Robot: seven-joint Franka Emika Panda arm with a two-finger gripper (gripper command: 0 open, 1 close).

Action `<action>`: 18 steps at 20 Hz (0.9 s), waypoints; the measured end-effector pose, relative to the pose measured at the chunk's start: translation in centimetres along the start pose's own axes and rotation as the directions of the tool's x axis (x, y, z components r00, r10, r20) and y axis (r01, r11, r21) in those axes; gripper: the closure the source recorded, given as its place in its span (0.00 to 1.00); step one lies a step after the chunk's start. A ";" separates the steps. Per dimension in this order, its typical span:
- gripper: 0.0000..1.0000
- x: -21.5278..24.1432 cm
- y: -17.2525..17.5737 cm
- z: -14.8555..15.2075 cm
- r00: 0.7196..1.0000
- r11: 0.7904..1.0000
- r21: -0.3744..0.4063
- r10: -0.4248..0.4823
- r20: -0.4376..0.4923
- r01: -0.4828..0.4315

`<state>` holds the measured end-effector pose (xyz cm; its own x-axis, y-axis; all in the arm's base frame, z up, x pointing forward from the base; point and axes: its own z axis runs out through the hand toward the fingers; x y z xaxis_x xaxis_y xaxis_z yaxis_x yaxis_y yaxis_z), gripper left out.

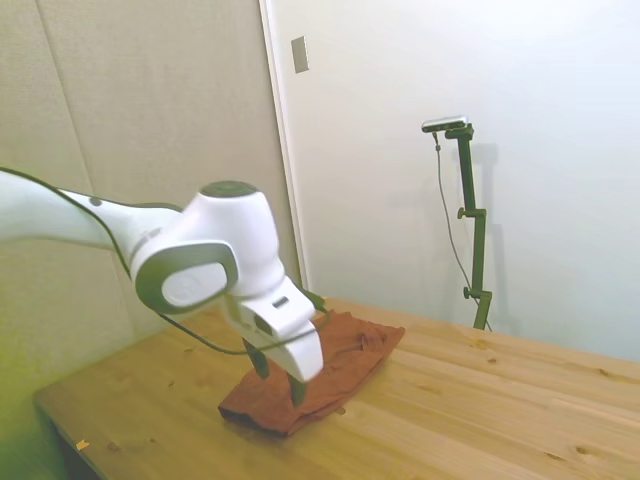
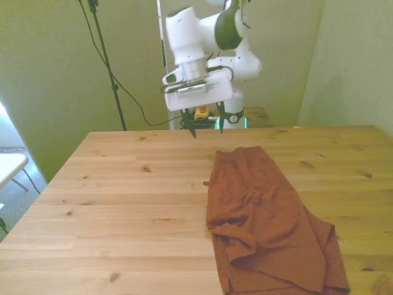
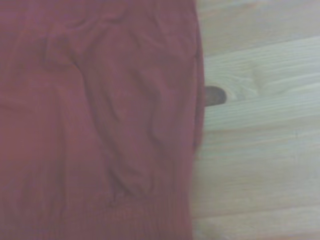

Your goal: Unfold the shorts

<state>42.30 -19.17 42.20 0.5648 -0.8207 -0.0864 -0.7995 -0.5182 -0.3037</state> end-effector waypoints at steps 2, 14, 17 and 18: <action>0.00 2.0 0.8 2.3 0.995 0.999 0.044 -0.004 0.104 0.000; 1.00 4.4 0.6 5.7 0.900 0.984 0.164 -0.133 0.415 0.069; 1.00 4.3 0.7 6.0 0.896 0.983 0.165 -0.139 0.421 0.074; 1.00 4.3 0.7 6.2 0.895 0.983 0.168 -0.142 0.424 0.076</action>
<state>45.41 -21.59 35.76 0.7051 -0.5591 -0.4362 -0.7085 -0.5313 -0.4644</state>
